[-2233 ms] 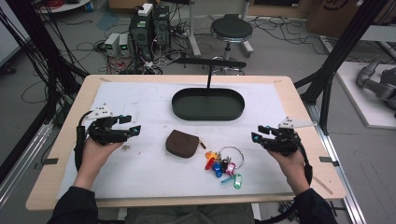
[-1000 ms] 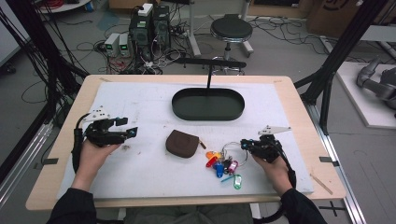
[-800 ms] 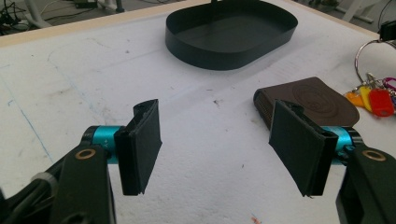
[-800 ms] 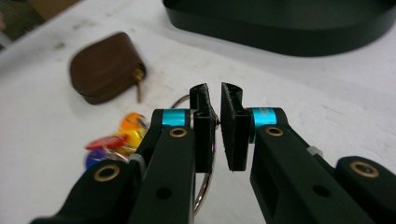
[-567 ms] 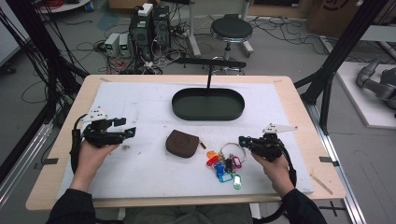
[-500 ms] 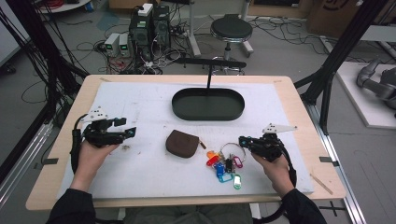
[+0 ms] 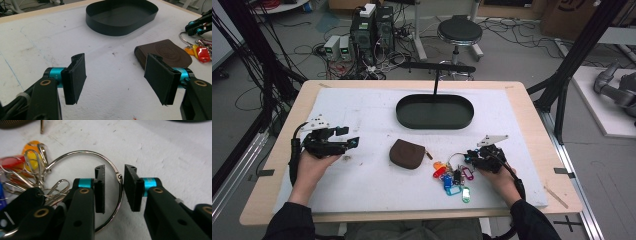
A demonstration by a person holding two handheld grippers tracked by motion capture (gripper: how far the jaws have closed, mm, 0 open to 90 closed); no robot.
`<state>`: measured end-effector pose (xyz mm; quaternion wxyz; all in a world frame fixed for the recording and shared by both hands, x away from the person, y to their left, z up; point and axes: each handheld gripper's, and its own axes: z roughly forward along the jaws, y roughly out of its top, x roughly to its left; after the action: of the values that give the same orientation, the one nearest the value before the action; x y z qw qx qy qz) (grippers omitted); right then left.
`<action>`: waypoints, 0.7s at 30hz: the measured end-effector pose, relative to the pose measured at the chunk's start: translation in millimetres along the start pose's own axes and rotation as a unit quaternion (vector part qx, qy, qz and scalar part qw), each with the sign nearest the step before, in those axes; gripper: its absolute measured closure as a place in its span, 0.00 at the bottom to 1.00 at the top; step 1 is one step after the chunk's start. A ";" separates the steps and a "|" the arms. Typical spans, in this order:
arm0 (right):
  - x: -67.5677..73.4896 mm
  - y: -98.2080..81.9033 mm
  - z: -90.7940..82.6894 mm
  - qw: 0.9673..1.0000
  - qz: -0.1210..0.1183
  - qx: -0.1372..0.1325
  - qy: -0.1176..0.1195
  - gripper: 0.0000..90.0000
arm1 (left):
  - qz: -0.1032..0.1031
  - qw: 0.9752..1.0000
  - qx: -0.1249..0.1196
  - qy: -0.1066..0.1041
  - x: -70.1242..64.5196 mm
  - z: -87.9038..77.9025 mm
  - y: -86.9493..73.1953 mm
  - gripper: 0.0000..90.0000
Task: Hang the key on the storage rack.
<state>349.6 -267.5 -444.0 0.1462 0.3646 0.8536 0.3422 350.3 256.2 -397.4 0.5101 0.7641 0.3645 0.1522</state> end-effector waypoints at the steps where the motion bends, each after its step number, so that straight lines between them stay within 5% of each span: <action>1: 0.0 0.0 0.0 1.000 0.000 0.000 0.000 0.86 | 0.001 1.000 0.001 0.000 -0.1 -0.1 0.0 0.37; 2: -1.8 0.0 -0.3 1.000 -0.001 0.000 -0.002 0.96 | 0.001 1.000 0.001 0.002 -0.4 -0.1 -0.1 0.37; 8: -7.7 -0.5 -3.4 0.999 0.027 -0.007 0.016 0.98 | 0.001 1.000 0.000 0.001 -0.4 -1.3 -0.6 0.37; 10: -16.2 -2.8 -7.2 0.997 0.063 -0.020 0.035 0.98 | -0.001 1.000 -0.001 0.001 -0.1 -1.4 -1.0 0.37; 15: -20.8 -3.0 -13.7 0.994 0.081 -0.049 0.053 0.98 | 0.001 1.000 0.000 0.001 -0.2 -1.2 -1.0 0.37; 21: -22.1 -4.4 -12.9 0.994 0.088 -0.034 0.052 0.98 | 0.003 1.000 0.003 0.000 -1.0 0.0 -0.8 0.37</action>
<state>356.1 -291.8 -437.7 0.0836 0.4148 0.8127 0.4006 349.2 255.7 -398.0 0.5076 0.7664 0.3628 0.1525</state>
